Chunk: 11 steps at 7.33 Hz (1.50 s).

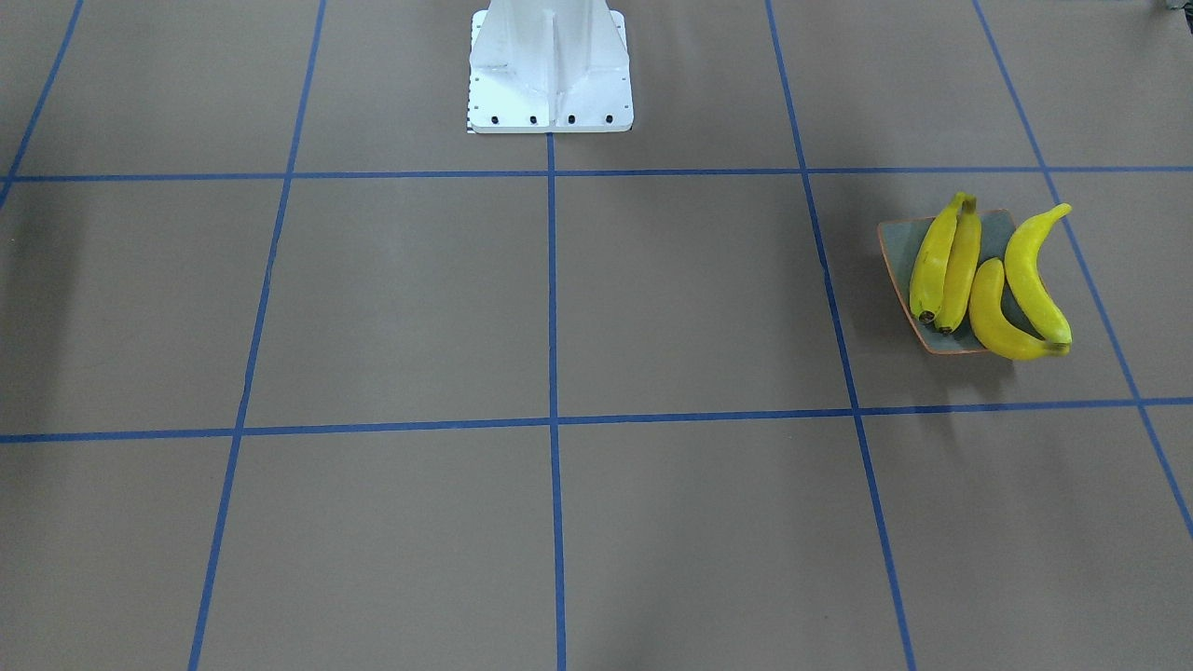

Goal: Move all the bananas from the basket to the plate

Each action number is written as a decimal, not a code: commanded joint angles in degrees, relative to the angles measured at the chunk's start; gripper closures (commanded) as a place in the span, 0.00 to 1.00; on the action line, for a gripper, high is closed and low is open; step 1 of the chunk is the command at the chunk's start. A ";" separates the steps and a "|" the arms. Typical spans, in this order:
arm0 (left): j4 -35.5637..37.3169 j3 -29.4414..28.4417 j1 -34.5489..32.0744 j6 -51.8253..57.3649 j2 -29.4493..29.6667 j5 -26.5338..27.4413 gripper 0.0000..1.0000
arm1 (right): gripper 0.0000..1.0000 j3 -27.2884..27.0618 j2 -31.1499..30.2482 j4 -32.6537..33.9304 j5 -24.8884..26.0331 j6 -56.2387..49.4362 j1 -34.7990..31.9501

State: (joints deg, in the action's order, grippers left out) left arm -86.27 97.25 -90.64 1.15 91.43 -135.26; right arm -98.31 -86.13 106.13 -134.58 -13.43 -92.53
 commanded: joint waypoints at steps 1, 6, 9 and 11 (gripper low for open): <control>0.13 1.01 0.03 -0.01 -0.38 -0.36 0.01 | 0.00 0.05 0.00 -0.05 0.02 0.07 0.07; -0.66 1.01 0.03 0.17 -1.35 -0.45 0.01 | 0.00 -0.03 0.00 -0.05 0.02 0.25 0.07; -0.57 1.10 0.03 -0.01 -1.35 -0.45 0.01 | 0.00 -0.04 -0.09 0.04 -0.07 0.25 0.07; -0.57 1.27 0.03 -0.09 -1.35 -0.45 0.01 | 0.00 0.05 -0.09 0.04 -0.07 0.16 0.07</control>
State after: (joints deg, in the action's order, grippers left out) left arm -86.85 98.46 -90.61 1.13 90.09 -135.70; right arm -98.34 -86.22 106.16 -134.64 -13.20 -92.46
